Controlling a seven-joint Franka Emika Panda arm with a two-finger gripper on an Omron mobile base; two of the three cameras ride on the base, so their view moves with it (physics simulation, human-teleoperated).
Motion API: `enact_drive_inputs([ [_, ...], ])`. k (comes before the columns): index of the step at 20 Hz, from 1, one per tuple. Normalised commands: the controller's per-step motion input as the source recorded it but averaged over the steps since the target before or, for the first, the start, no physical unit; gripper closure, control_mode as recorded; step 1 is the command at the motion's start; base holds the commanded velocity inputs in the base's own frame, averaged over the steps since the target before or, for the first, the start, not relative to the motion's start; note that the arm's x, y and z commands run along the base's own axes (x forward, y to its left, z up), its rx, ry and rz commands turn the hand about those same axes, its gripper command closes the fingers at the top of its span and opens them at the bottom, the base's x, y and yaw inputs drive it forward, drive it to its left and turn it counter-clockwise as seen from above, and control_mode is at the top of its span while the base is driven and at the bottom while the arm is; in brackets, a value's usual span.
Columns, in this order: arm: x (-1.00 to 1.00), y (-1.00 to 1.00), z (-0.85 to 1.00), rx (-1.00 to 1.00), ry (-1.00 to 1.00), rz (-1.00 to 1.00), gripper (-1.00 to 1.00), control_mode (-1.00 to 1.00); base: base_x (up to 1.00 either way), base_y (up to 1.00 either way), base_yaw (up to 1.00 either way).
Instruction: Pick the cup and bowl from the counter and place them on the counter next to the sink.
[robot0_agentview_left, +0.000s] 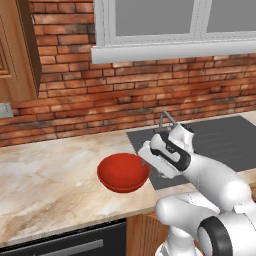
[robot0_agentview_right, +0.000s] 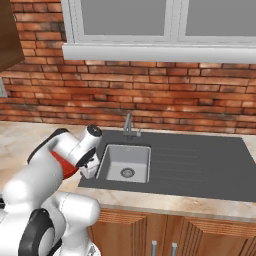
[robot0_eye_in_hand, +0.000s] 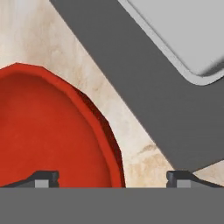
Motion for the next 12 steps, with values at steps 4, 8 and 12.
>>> enact_drive_inputs([
  [4,-0.29,-0.12,0.46,0.0,0.0,-0.07,-1.0,-1.0,0.0,0.0,0.0],
  [8,-0.51,-0.06,0.37,0.0,0.0,0.0,-1.0,-1.0,0.0,0.0,0.0],
  [12,-0.59,-0.07,0.36,0.0,0.0,0.01,-1.0,-1.0,0.0,0.0,0.0],
])
